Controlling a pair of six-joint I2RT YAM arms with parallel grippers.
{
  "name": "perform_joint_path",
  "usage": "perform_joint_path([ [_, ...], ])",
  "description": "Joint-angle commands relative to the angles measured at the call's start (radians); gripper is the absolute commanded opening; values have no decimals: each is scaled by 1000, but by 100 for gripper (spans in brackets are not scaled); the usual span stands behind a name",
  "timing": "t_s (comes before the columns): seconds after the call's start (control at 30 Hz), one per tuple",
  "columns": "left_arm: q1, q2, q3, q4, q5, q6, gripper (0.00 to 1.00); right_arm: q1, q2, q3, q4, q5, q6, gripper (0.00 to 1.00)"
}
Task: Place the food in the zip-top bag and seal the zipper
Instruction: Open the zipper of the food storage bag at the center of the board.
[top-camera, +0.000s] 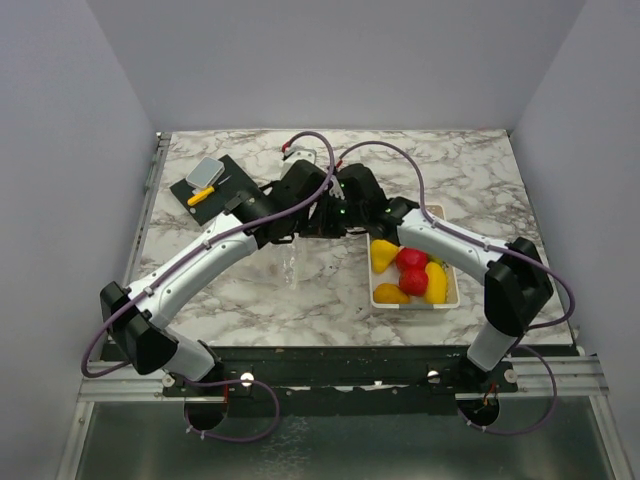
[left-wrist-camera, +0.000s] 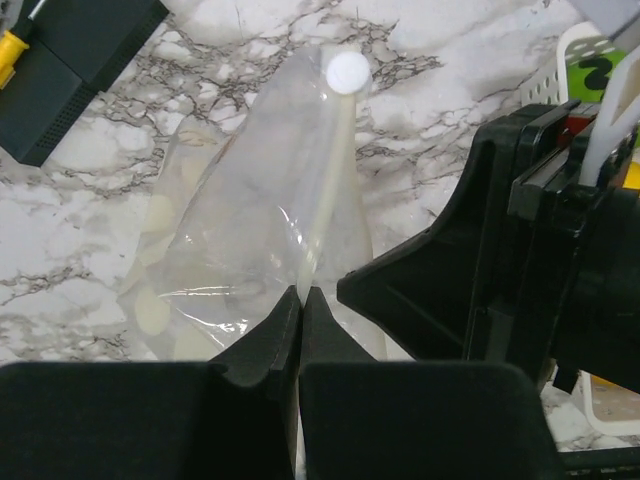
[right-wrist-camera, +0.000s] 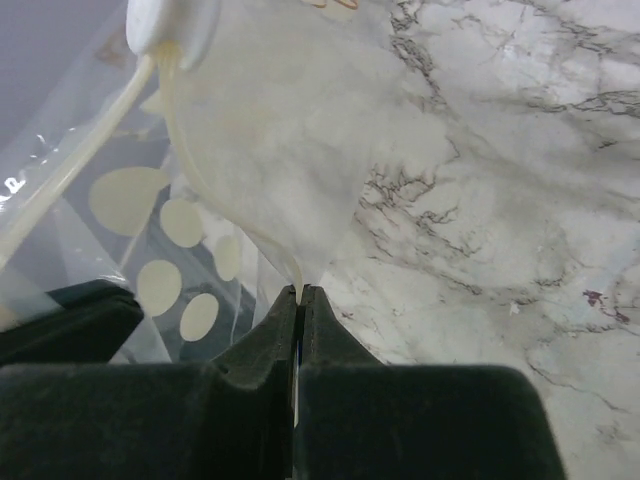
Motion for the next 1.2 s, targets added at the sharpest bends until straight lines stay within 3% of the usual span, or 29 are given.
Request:
perform_joint_path([
  [0.0, -6, 29, -54, 66, 35, -23, 0, -12, -23, 24, -111, 81, -63, 1],
  [0.47, -7, 61, -142, 111, 4, -10, 0, -14, -88, -125, -220, 270, -75, 1],
  [1.17, -3, -14, 23, -92, -86, 50, 0, -16, -53, -198, -205, 359, -63, 1],
])
